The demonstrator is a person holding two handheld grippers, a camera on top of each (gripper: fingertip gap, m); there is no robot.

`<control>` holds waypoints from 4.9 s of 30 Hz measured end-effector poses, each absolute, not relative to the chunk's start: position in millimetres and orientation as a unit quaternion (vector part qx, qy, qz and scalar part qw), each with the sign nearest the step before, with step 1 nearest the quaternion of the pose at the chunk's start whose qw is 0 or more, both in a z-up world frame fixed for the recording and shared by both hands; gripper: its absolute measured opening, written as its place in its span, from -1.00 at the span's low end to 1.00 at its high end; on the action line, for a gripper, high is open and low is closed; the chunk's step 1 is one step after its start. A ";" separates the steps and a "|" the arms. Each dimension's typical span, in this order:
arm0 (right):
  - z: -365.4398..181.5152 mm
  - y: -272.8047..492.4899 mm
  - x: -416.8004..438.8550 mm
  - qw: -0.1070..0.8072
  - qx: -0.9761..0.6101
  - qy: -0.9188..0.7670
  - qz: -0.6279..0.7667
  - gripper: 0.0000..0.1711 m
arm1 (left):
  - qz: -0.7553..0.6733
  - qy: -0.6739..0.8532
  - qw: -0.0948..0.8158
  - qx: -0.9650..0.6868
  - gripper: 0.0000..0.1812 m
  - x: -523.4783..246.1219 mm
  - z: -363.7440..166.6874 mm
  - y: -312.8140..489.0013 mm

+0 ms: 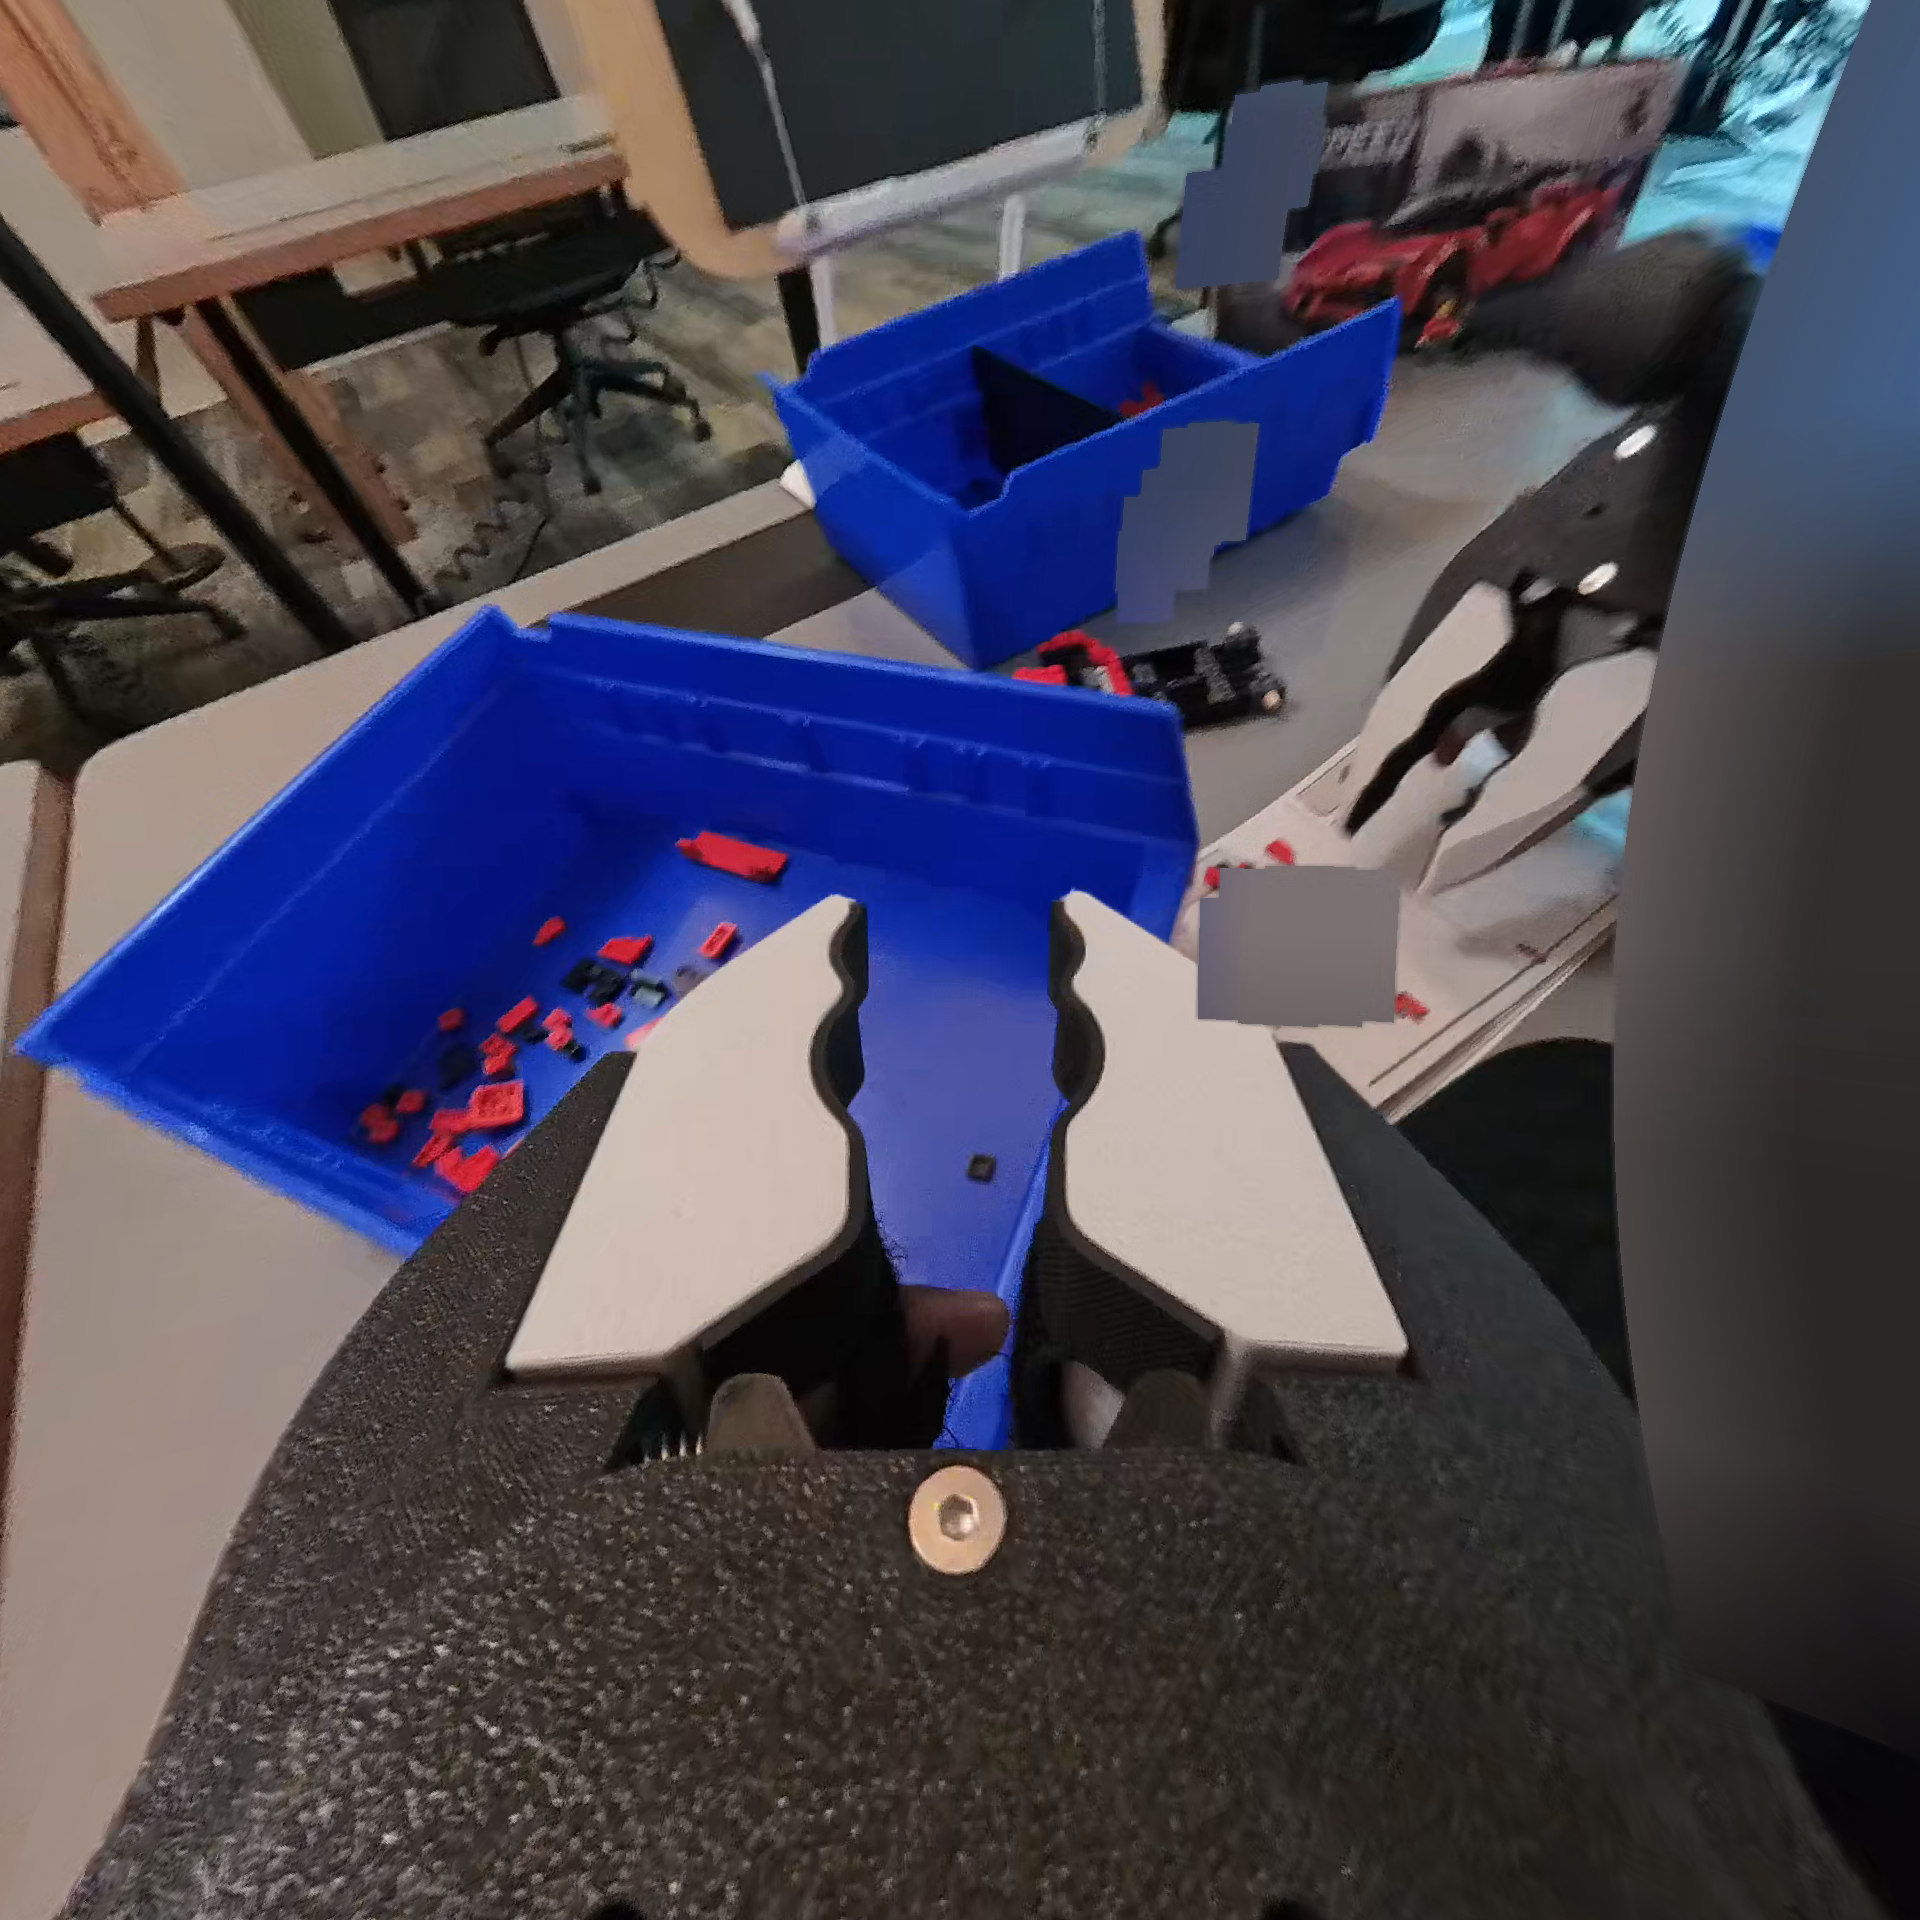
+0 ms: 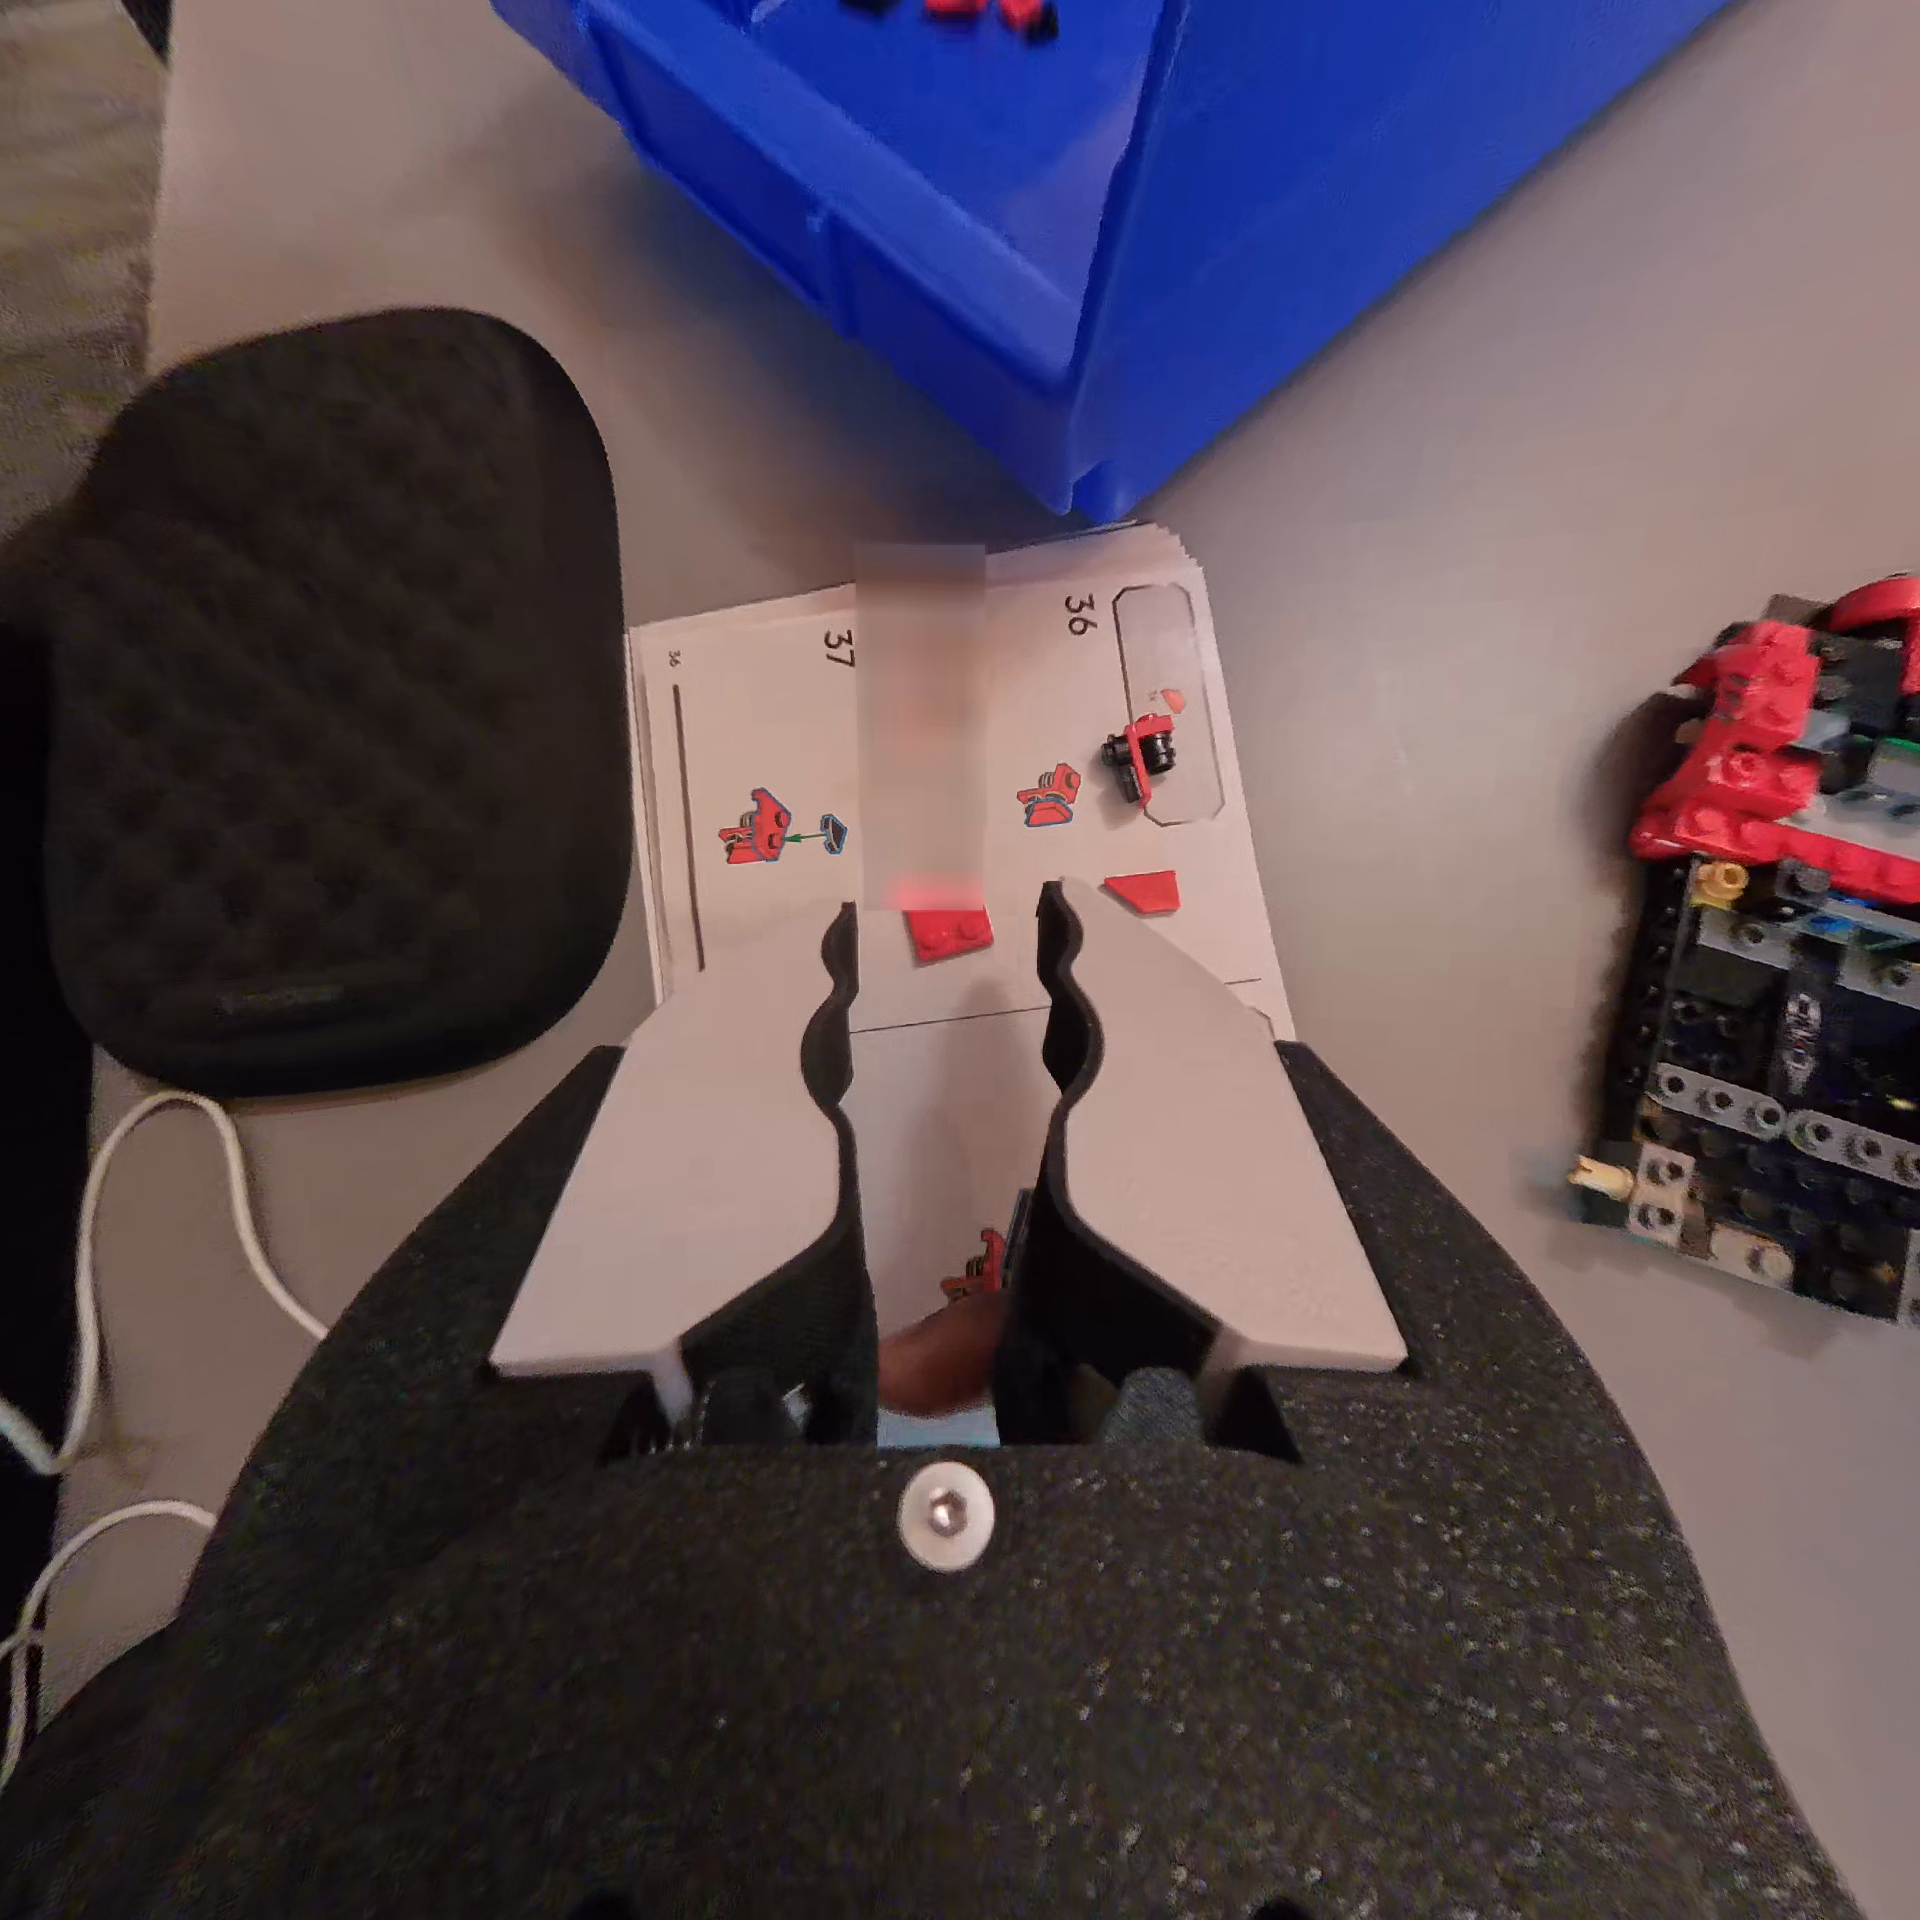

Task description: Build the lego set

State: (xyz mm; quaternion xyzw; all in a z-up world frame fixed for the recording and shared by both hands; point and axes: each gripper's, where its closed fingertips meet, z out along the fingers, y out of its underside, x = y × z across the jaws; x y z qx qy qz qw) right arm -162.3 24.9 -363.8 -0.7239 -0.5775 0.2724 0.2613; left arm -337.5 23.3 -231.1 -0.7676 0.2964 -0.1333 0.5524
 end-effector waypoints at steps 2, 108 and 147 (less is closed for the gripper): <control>-354.0 25.0 -156.1 0.279 -0.721 -0.568 0.282 -0.61 | -0.109 0.296 0.522 -0.793 -0.64 -353.7 -234.1 27.1; -384.3 2.2 -133.0 0.249 -0.697 -0.643 0.197 -0.91 | -0.388 0.341 0.543 -0.662 -0.72 -213.4 -233.0 0.6; -377.6 -1.5 -162.7 0.259 -0.649 -0.683 0.212 -0.99 | -0.236 0.456 0.352 -0.783 -0.82 -189.3 -356.0 -22.6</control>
